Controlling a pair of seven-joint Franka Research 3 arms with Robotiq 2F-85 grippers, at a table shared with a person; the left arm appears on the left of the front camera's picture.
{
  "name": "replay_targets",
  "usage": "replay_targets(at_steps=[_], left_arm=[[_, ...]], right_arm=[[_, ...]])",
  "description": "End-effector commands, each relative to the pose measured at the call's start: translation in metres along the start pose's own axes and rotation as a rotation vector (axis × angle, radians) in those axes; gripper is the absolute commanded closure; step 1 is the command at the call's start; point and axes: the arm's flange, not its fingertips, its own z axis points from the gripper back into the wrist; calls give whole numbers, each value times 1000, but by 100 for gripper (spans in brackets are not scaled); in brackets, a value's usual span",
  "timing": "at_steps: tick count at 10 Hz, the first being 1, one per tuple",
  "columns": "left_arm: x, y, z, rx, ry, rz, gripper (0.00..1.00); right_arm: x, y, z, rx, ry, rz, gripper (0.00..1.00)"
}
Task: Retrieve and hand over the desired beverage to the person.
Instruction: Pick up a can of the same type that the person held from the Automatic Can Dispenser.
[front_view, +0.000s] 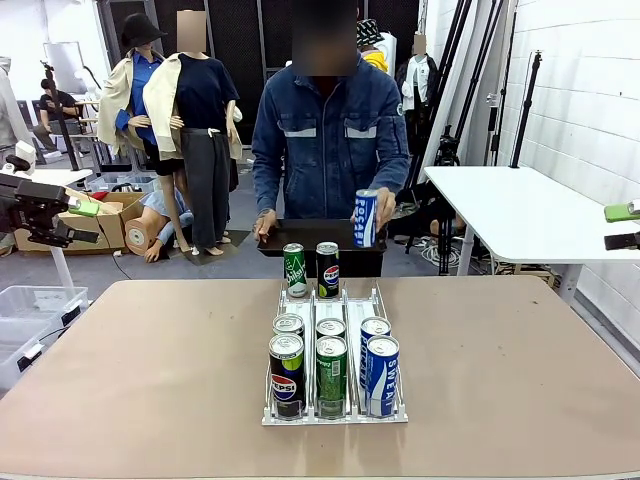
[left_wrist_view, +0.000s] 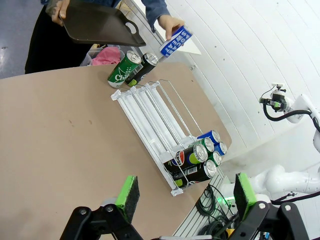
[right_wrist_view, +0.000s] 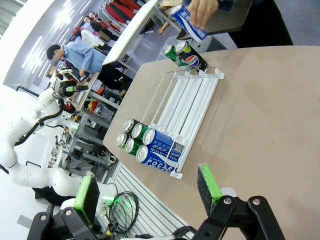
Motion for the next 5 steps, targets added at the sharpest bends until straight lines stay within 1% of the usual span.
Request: replay_targets(at_steps=[1,5], left_arm=[[0,0,1,-3,-4,3,0],[0,0,1,-3,-4,3,0]], right_arm=[[0,-1,0,15,-3,4,0],[0,-1,0,15,-3,4,0]])
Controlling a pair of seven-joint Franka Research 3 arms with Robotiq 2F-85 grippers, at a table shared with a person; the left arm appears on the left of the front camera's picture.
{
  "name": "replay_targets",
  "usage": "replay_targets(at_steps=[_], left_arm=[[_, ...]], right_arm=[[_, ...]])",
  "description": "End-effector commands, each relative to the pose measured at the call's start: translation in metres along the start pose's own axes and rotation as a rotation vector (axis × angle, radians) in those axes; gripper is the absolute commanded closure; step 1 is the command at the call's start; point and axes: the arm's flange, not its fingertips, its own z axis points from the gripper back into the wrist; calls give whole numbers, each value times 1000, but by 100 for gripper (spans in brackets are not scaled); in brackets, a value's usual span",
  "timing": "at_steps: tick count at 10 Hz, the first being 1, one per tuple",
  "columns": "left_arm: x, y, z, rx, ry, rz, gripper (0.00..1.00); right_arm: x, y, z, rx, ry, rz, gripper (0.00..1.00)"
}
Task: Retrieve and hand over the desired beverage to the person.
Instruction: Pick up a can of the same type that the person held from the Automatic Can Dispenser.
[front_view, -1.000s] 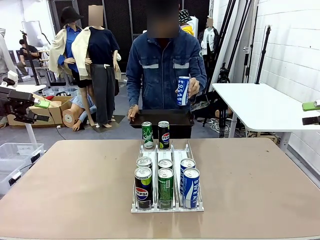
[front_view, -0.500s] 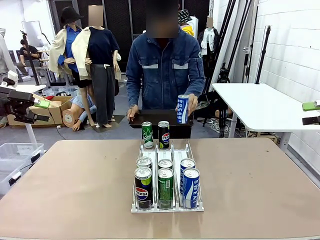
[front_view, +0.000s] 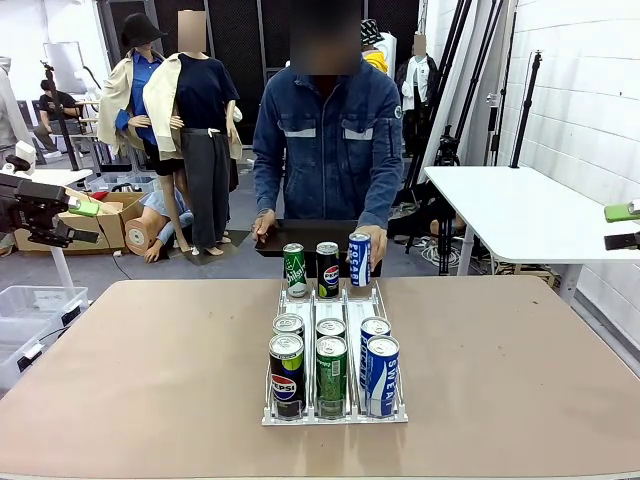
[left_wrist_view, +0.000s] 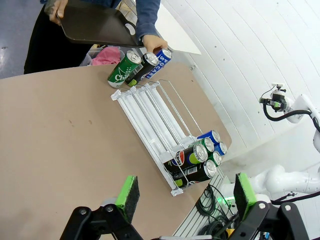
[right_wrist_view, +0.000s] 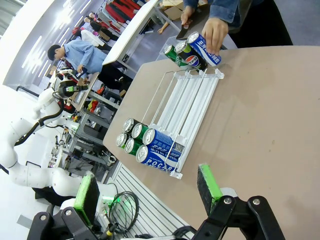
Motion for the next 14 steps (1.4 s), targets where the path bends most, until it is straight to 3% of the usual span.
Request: replay_targets(at_steps=[1,11,14], left_arm=[[0,0,1,-3,-4,3,0],[0,0,1,-3,-4,3,0],[0,0,1,-3,-4,3,0]], right_arm=[[0,-1,0,15,-3,4,0],[0,0,0,0,0,0,0],[-4,28,-37,-20,86,36,0]])
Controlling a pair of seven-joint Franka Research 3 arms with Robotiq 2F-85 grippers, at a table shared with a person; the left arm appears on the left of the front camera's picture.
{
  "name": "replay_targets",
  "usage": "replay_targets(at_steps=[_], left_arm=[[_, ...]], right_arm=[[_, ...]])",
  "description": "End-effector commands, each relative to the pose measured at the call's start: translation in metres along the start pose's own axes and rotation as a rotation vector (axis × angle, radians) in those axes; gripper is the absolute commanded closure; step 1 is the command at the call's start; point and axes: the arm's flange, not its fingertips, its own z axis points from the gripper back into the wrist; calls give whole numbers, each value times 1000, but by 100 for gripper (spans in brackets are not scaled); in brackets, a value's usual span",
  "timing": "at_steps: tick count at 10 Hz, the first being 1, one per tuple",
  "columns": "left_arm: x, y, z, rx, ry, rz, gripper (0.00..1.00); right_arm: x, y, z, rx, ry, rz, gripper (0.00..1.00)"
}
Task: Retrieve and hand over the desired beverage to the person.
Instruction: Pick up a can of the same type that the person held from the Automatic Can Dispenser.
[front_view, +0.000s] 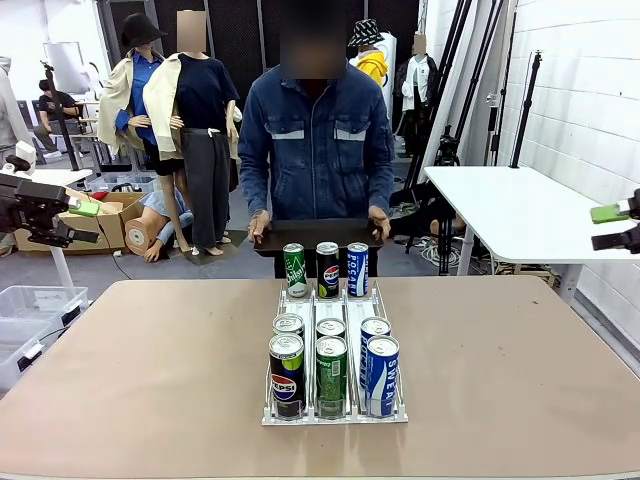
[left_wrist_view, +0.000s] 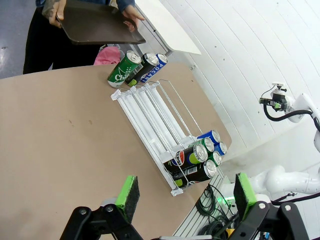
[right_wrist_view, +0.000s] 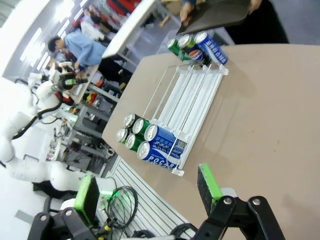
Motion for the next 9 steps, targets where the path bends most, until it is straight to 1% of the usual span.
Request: replay_targets(at_steps=[1,5,6,7,8,9], left_arm=[[0,0,1,-3,-5,3,0],[0,0,1,-3,-5,3,0],[0,0,1,-3,-5,3,0],[0,0,1,-3,-5,3,0],[0,0,1,-3,-5,3,0],[0,0,1,-3,-5,3,0]], right_arm=[[-10,31,-30,-32,68,37,0],[-36,83,-94,-93,239,159,0],[-45,98,-118,-120,310,197,0],[-47,108,-139,-134,369,230,0],[-46,115,-159,-180,420,265,0],[-40,117,-176,-196,455,285,0]])
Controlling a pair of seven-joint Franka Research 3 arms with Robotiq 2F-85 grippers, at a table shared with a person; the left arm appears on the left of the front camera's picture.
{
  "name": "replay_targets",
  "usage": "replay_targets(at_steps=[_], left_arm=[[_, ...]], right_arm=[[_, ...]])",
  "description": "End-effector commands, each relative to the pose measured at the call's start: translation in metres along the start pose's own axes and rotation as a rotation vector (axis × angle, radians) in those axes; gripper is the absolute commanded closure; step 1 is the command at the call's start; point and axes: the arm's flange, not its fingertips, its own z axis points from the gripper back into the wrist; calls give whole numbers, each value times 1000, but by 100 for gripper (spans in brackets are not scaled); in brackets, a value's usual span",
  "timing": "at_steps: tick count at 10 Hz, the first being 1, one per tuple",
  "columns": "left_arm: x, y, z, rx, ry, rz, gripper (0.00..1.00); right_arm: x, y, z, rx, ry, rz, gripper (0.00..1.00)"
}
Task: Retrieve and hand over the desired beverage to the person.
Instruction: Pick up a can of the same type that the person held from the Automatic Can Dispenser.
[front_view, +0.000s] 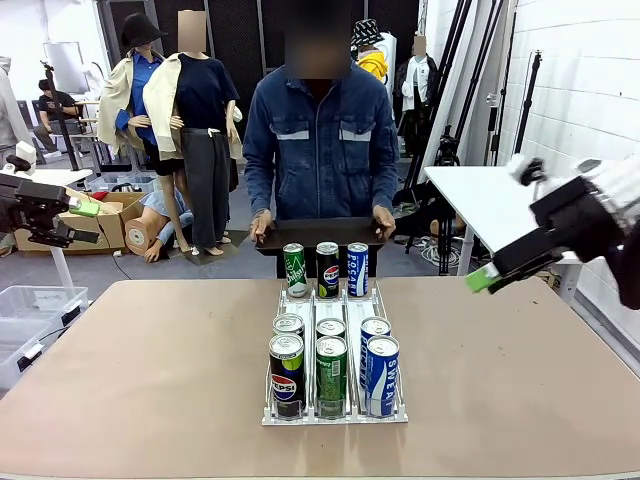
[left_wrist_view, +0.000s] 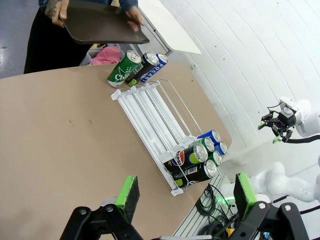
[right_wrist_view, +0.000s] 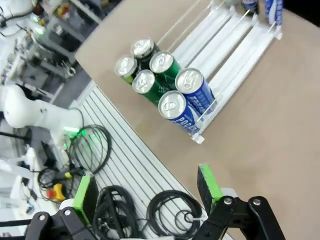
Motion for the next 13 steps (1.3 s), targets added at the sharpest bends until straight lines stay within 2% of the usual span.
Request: replay_targets(at_steps=[1,5,8,13], left_arm=[[0,0,2,-3,-5,3,0],[0,0,2,-3,-5,3,0],[0,0,2,-3,-5,3,0],[0,0,2,-3,-5,3,0]], right_arm=[[19,-6,-25,-55,85,13,0],[38,26,-73,-133,197,141,0],[62,43,-87,-190,251,198,0],[103,53,-125,-330,400,249,0]])
